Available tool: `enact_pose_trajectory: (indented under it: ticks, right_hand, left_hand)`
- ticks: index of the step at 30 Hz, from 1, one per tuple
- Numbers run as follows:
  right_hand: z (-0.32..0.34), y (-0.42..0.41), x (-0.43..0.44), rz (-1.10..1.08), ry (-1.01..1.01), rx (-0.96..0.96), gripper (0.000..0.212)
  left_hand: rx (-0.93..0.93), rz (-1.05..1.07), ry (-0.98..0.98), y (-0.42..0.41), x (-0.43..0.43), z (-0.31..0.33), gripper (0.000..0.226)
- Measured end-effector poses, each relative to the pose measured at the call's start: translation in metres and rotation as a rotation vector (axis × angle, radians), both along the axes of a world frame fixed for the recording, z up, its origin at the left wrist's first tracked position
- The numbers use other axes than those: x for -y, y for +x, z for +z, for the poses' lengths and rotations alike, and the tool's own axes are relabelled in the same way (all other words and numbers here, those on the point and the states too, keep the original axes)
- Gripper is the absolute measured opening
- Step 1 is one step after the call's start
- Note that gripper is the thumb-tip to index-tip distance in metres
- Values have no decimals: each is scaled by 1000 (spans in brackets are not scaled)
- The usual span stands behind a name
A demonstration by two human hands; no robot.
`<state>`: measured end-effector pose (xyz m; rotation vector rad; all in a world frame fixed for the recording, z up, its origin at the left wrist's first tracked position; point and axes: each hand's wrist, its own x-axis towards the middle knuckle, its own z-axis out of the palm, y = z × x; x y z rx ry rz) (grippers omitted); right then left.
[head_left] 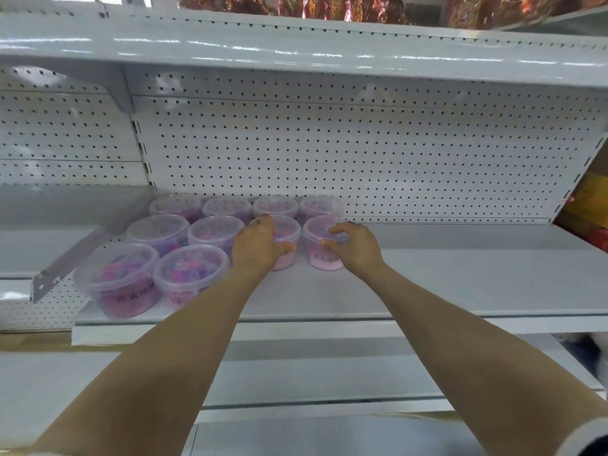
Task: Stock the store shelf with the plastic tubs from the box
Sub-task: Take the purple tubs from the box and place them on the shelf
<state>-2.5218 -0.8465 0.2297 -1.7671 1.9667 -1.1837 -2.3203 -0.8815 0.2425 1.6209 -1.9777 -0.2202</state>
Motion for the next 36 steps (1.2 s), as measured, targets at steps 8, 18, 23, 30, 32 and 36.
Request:
enact_pose_trajectory:
  ticks: [8, 18, 23, 30, 32, 36]
  right_hand:
    - [25, -5, -22, -80, -1, -175, 50]
    - [55, -68, -120, -209, 39, -240, 58]
    - [60, -124, -212, -273, 62, -224, 59]
    - [55, -210, -364, -361, 140, -260, 61]
    - [52, -235, -405, -399, 176, -271, 61]
    - [42, -281, -468, -482, 212, -227, 59]
  left_hand:
    - [58, -42, -10, -7, -7, 7, 70]
    - [-73, -133, -16, -77, -88, 34, 68]
    - [-132, -203, 19, -137, -162, 35, 68]
    - [-195, -341, 74, -233, -296, 23, 68]
    - [-210, -391, 90, -259, -331, 17, 68]
    - [-213, -455, 117, -304, -389, 5, 63]
